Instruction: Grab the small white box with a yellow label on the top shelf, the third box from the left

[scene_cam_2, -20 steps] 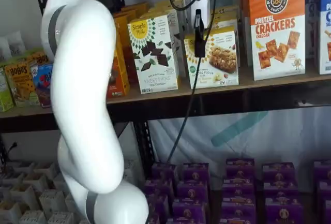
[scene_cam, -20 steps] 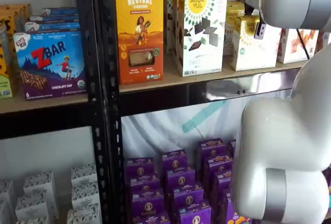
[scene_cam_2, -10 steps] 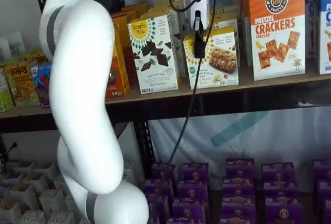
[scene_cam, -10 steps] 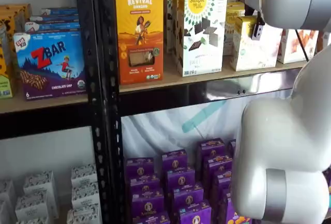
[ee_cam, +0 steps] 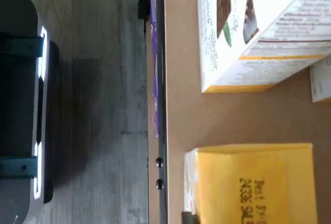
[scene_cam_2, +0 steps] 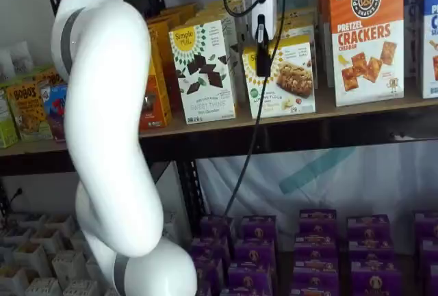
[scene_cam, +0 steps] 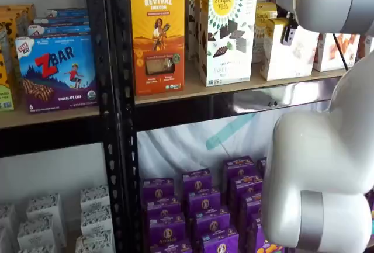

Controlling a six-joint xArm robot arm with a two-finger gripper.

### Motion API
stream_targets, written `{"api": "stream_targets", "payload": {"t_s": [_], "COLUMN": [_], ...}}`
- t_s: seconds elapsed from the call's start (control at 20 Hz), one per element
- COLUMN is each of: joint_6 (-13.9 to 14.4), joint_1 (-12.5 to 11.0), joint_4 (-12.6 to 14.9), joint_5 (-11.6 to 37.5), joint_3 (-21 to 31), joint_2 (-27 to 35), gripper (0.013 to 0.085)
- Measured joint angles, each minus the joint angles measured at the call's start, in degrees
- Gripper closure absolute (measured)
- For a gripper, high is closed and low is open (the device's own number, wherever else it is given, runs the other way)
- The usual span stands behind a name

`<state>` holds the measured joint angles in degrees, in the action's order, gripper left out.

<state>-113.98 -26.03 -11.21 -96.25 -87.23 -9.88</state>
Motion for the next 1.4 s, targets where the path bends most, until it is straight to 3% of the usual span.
{"api": "stream_targets", "payload": {"t_s": [0.65, 1.4], "joint_6": [-0.69, -0.51], "joint_1": [-1.78, -2.06], "joint_4": [-1.47, -0.86], "joint_5": [-7.02, -12.79], "joint_3": [-0.31, 7.53], "joint_2": [-2.72, -13.53], "gripper": [0.061, 0.061]}}
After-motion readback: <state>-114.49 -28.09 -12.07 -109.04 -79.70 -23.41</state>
